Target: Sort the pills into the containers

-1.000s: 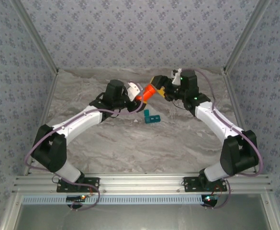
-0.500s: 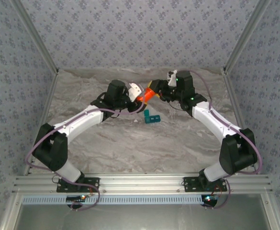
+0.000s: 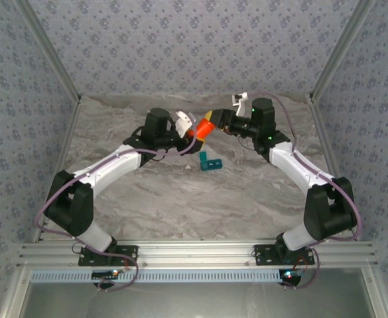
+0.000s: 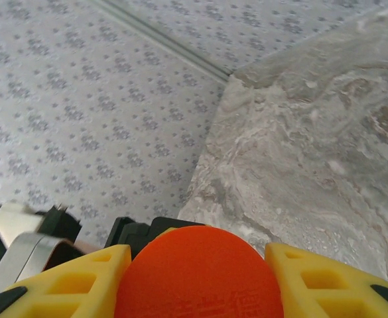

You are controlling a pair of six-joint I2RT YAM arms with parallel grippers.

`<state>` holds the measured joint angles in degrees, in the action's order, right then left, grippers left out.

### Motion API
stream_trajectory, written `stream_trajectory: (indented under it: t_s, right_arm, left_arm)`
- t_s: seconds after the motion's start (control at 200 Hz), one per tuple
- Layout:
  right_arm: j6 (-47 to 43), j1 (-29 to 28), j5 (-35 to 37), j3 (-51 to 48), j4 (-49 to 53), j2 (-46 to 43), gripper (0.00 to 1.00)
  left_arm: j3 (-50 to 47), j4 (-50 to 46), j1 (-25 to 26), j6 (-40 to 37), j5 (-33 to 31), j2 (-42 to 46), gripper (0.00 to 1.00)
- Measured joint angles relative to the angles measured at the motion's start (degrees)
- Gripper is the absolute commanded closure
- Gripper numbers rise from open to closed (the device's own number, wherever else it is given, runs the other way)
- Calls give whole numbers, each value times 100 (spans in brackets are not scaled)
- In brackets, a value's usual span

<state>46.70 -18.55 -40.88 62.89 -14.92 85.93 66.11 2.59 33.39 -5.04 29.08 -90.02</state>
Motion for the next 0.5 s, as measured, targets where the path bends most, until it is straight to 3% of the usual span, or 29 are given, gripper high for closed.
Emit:
stream_trajectory:
  t_s: [0.265,0.5]
  right_arm:
    - [-76,243,-789,-50,-533,-2,62]
    - [-76,295,-951,-50,-610,-2,63]
  left_arm:
    - [-15,197,-87,286,527,122,100]
    - [-24,282,-90,411,627,131,100]
